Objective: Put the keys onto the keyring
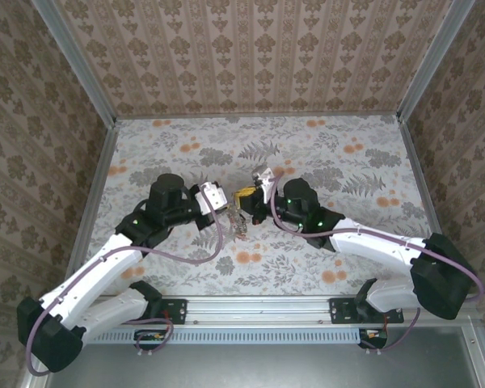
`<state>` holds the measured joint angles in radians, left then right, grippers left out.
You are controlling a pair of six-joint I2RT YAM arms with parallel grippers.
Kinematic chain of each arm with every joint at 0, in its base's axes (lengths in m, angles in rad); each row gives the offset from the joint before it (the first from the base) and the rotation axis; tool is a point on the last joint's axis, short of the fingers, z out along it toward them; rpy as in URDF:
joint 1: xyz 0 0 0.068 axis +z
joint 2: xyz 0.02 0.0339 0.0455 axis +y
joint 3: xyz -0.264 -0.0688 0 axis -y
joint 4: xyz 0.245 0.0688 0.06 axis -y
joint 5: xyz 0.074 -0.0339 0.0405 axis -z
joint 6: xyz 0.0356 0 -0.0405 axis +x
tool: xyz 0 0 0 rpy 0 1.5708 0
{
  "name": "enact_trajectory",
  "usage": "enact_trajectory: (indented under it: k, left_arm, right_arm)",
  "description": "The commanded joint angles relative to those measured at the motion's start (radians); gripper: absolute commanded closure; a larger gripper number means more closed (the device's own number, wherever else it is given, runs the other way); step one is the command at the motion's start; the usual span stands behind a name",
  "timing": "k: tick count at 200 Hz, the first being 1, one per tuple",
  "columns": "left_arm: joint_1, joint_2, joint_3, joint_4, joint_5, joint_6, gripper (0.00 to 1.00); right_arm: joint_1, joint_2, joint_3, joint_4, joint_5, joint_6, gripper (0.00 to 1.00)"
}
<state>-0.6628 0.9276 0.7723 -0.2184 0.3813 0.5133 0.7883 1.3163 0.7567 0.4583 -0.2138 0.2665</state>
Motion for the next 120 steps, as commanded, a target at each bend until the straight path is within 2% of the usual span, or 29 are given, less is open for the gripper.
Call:
enact_trajectory:
  k: [1, 60, 91, 120]
  left_arm:
    - [-0.026, -0.043, -0.009, 0.036, 0.05, 0.047, 1.0]
    - [-0.037, -0.07, -0.05, 0.123, 0.018, 0.063, 1.0]
    - [-0.042, -0.073, -0.059, 0.153, 0.024, 0.072, 1.0]
    - [-0.044, -0.074, -0.067, 0.166, 0.034, 0.076, 1.0]
  right_arm:
    - [-0.047, -0.023, 0.012, -0.024, 0.011, 0.068, 1.0]
    - [-0.072, -0.039, 0.018, -0.077, -0.106, 0.086, 1.0]
    - [-0.082, -0.064, 0.016, -0.11, -0.118, 0.055, 0.82]
    - [-0.093, -0.095, 0.038, -0.175, -0.121, -0.01, 0.73]
